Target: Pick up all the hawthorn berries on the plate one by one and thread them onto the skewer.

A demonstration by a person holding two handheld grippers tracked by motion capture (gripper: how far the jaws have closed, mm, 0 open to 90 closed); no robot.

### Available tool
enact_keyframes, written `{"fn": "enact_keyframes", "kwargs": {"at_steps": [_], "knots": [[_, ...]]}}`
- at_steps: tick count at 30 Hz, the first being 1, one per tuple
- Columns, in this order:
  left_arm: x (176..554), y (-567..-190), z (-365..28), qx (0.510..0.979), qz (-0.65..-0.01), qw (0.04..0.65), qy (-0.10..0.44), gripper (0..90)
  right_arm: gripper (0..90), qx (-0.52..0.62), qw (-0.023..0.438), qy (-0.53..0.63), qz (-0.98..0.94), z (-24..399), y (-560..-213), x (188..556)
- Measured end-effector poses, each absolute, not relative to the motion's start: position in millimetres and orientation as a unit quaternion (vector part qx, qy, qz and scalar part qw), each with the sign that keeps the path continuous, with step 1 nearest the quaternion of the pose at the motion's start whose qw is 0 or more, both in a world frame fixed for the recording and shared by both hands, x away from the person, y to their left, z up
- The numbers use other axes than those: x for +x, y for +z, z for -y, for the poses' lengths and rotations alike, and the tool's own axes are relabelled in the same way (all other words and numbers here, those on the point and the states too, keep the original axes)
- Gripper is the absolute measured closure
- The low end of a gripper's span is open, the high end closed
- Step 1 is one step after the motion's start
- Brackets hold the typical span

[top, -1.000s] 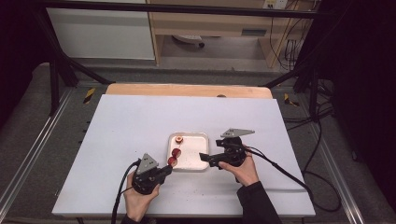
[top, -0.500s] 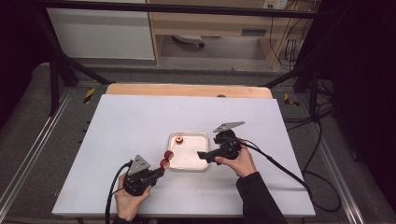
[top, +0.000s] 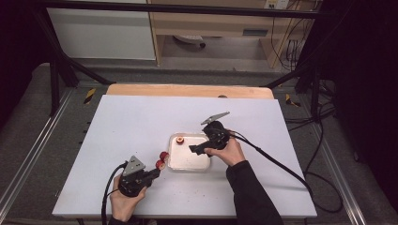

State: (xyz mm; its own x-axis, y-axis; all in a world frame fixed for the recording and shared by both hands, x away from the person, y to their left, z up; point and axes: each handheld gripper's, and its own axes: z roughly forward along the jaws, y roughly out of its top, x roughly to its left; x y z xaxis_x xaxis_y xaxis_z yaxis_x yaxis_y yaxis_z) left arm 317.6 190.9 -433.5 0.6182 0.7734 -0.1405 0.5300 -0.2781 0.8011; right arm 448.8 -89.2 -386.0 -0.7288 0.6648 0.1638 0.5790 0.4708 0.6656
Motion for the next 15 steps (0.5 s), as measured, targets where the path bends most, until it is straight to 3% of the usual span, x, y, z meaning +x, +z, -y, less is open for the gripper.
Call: {"fn": "enact_keyframes", "kwargs": {"at_steps": [15], "knots": [[319, -436, -195, 0.788, -0.418, 0.431, 0.139, 88.2, 9.6, 0.368, 0.055, 0.339, -0.864, 61, -388, 476]]}}
